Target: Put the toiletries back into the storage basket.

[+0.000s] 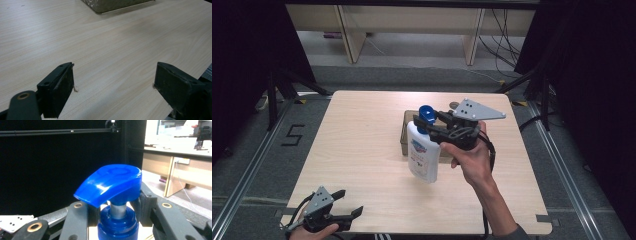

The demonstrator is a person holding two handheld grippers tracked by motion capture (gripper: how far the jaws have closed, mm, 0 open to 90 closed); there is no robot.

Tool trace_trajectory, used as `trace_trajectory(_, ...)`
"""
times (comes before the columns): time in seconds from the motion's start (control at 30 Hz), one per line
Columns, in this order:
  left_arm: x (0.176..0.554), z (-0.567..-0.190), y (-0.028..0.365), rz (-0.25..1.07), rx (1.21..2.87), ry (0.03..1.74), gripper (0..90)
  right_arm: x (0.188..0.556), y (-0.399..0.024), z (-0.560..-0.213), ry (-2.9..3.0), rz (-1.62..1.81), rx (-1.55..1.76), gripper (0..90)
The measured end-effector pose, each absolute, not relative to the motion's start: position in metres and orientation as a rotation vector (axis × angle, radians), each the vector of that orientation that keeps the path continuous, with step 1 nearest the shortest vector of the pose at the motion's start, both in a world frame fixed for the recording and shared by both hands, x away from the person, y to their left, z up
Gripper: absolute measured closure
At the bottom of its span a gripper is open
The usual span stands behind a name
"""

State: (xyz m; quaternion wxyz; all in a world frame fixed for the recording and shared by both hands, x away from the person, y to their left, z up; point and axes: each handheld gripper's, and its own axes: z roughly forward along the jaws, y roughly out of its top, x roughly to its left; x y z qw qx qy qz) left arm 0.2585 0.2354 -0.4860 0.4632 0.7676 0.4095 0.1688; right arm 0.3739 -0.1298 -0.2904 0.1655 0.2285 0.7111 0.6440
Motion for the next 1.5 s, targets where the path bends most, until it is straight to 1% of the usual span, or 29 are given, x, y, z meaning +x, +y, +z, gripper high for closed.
trace_trajectory(0.23,0.259,-0.486,0.235,0.413,1.883,1.004,15.5,0.376,-0.14,-0.275,1.99,1.8,0.656,61.9)
trace_trajectory(0.6,0.258,-0.486,0.235,0.417,1.886,1.011,15.5,0.38,-0.154,-0.27,1.962,1.798,0.705,62.0)
trace_trajectory(1.2,0.258,-0.486,0.235,0.414,1.89,1.015,15.6,0.406,-0.187,-0.257,1.866,1.729,0.791,61.9)
trace_trajectory(1.5,0.258,-0.486,0.235,0.414,1.89,1.015,15.6,0.426,-0.203,-0.25,1.822,1.659,0.841,61.9)
